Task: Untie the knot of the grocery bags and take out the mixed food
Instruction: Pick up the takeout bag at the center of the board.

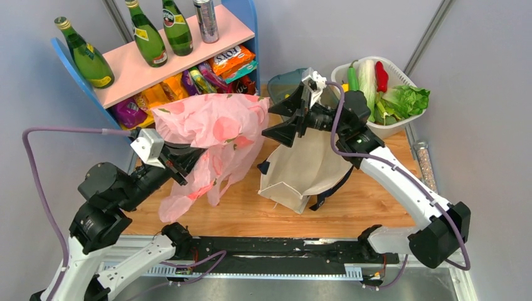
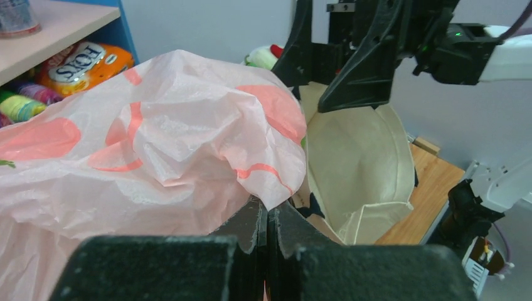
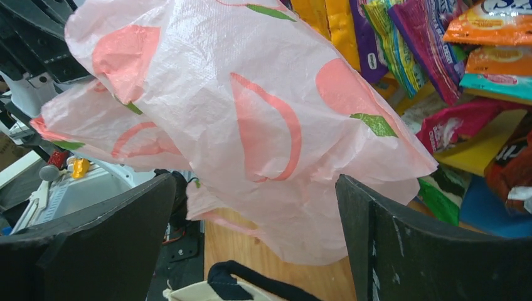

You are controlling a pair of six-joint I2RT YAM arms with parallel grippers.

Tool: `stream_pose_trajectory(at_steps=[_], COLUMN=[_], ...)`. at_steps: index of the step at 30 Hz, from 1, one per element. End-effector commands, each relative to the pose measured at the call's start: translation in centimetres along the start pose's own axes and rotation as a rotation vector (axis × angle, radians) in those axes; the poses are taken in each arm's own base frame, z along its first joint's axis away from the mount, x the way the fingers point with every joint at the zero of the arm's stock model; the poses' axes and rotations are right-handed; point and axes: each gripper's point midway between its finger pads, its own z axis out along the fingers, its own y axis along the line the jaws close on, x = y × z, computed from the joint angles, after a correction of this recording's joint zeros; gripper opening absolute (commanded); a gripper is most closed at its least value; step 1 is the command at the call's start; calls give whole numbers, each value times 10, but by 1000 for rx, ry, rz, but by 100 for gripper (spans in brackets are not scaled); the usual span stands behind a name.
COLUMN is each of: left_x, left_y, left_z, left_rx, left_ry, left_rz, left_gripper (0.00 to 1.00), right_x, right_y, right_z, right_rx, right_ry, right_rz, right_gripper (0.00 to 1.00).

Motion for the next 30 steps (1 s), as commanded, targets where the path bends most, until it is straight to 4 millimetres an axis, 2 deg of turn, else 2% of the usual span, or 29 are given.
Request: stream_pose_trajectory(at_steps=[1, 8, 13, 17, 21, 25, 27, 30], left_x=[-26, -28, -20, -18, -14, -17, -27, -38], left_y=[-22, -41, -48, -49, -49, -49, -48, -49], left_z=[17, 44, 66, 75, 78, 75, 72, 66], left_rx=[137, 257, 309, 323, 323, 318, 311, 312], left_ry=[-65, -101, -99, -130, -149, -177, -215, -255], left_rz=[48, 47, 46, 40, 39, 20, 23, 16], left_gripper=[0, 0, 0, 0, 0, 0, 0, 0], right_x=[-21, -15, -19, -21, -23, -17, -12, -9], right_y=[25, 74, 111, 127, 125, 108, 98, 95], right_z=[14, 49, 59, 70, 77, 86, 88, 86], right_rx=[-155, -364, -494, -529, -505, -407, -351, -331], right_ry=[-135, -107, -121, -124, -139, -132, -134, -140], right_rz=[-115, -101, -85, -42, 37, 79, 89, 69], right_gripper=[100, 100, 100, 100, 99, 86, 86, 92])
